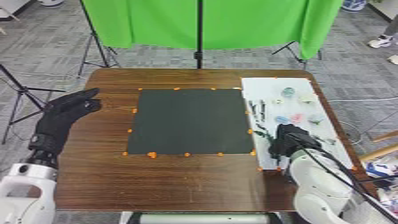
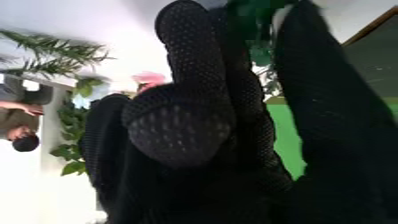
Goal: Arrange flowers
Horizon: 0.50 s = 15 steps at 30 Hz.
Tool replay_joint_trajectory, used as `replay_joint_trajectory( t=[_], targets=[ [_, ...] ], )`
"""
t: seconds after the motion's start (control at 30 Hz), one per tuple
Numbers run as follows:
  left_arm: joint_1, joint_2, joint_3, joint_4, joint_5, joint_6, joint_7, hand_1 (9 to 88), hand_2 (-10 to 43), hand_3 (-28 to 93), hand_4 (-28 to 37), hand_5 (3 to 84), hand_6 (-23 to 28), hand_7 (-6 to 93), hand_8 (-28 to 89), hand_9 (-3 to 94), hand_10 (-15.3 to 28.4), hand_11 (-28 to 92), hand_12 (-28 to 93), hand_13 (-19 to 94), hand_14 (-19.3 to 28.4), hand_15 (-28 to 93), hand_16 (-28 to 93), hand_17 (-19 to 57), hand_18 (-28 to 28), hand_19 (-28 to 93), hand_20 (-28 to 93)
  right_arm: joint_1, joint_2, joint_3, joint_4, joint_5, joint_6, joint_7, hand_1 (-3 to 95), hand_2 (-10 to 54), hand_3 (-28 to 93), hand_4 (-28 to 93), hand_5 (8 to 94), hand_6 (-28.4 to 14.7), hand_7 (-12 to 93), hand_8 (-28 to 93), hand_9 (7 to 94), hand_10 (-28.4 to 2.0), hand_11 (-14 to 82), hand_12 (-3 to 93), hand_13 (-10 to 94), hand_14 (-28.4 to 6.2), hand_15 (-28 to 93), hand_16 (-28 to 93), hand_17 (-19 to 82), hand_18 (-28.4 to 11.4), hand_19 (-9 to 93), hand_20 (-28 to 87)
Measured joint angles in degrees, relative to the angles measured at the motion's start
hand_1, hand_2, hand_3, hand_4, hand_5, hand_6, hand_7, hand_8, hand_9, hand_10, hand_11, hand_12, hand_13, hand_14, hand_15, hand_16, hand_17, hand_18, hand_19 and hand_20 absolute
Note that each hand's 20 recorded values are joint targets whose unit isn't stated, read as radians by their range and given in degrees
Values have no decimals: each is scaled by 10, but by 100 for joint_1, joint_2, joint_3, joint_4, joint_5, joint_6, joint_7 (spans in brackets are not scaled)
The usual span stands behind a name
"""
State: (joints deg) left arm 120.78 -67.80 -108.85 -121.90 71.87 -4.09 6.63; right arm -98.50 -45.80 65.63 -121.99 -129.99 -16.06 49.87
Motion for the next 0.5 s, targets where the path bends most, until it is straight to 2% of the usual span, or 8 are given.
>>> replay_joint_trajectory(
  t=[0.1,0.13,0.17,0.33,0.5],
  targets=[
    [169,60,-14,-6,-71,437,0,330,42,611,-185,489,64,117,-60,495,155,194,103,406,198,240,-14,129,162,260,241,-28,-163,9,8,2,137,-6,887,-95,-269,555,822,-49,224,264,909,-127,304,392,937,-2,617,253,744,-62,919,441],
    [247,73,-51,-16,-100,549,-1,328,40,612,-185,490,64,117,-60,495,156,194,103,406,198,241,-14,128,163,261,241,-64,-218,19,11,-1,190,-12,884,-95,-260,562,821,-48,228,264,908,-126,316,393,937,-1,622,250,747,-61,920,442],
    [331,80,-111,-29,-128,597,-2,328,39,612,-186,490,64,117,-60,495,157,193,102,405,199,242,-14,128,163,262,241,-105,-267,50,11,-9,247,-18,882,-95,-255,564,821,-49,232,265,906,-124,322,394,937,0,625,248,748,-60,920,442],
    [766,99,-478,-59,-233,571,-12,325,32,615,-185,489,63,117,-59,495,157,193,103,405,199,243,-15,127,164,263,239,-376,-403,281,-39,-43,458,-98,880,-95,-249,579,822,-50,244,267,905,-121,343,394,937,4,638,242,756,-59,925,442],
    [986,132,-582,-27,-323,570,-12,323,25,617,-182,488,63,118,-59,494,156,193,104,405,198,244,-14,126,164,262,237,-756,-469,667,-180,70,546,-157,877,-95,-242,582,822,-50,251,265,904,-122,354,387,937,6,644,237,758,-59,928,440]
  ],
)
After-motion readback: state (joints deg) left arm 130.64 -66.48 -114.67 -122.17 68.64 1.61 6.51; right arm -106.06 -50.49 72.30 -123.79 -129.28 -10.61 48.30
